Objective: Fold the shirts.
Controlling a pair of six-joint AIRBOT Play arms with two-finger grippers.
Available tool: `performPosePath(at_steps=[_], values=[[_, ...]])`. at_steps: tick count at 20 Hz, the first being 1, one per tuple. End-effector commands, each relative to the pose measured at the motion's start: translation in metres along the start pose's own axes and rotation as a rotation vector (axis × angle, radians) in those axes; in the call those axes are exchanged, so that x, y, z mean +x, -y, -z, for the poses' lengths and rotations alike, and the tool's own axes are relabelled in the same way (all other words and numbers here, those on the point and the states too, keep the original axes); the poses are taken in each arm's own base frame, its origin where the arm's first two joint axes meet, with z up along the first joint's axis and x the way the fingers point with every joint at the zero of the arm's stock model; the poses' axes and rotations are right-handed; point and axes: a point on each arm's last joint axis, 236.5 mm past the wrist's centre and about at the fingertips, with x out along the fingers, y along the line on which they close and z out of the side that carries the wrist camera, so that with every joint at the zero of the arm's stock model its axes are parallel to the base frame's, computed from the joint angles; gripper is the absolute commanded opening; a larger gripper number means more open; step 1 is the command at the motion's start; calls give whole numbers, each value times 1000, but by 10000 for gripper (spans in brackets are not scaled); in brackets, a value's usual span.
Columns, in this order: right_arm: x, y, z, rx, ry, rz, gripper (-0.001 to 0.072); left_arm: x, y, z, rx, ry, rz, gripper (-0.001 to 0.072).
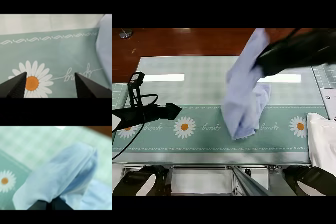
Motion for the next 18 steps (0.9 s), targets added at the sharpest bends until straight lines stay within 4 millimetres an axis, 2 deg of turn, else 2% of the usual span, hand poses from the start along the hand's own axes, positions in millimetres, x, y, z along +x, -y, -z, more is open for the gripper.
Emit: performPosePath(at_steps=[1, 2, 4, 5, 6, 7, 8, 10, 11, 12, 13, 14, 15, 16, 17, 18], values=[[124, -48, 71, 192, -165, -186, 20, 0, 0, -1, 0, 8, 0, 704], [156, -64, 92, 234, -227, -233, 21, 0, 0, -1, -1, 8, 0, 704], [198, -90, 122, 275, -327, -300, 29, 0, 0, -1, -1, 6, 0, 705], [208, -97, 128, 315, -350, -334, 230, 0, 0, 0, -4, 3, 1, 704], [211, -98, 126, 336, -355, -363, 636, 1, 2, 2, -23, -3, 11, 704], [206, -89, 120, 335, -354, -372, 622, 2, 6, 4, -37, -7, 26, 704], [192, -69, 110, 330, -354, -364, 622, 4, 7, 6, -35, -18, 30, 705], [147, -1, 99, 338, -354, -273, 623, 8, 1, 8, -36, -35, 17, 704], [116, 48, 105, 340, -366, -165, 622, 12, -7, 12, -77, -63, 3, 704], [85, 92, 120, 351, -385, -46, 622, 19, -20, 28, -145, -146, -15, 703], [55, 132, 143, 395, -401, 71, 622, 25, -31, 52, -197, -270, -24, 703], [32, 158, 171, 454, -402, 153, 622, 31, -39, 75, -228, -377, -22, 703], [18, 174, 203, 534, -392, 208, 622, 40, -41, 93, -231, -452, 8, 703], [16, 176, 233, 634, -366, 220, 622, 47, -37, 106, -241, -495, 56, 703], [21, 167, 258, 725, -342, 190, 621, 55, -28, 118, -256, -528, 117, 703], [31, 149, 281, 798, -336, 132, 621, 62, -16, 124, -281, -540, 182, 703]])
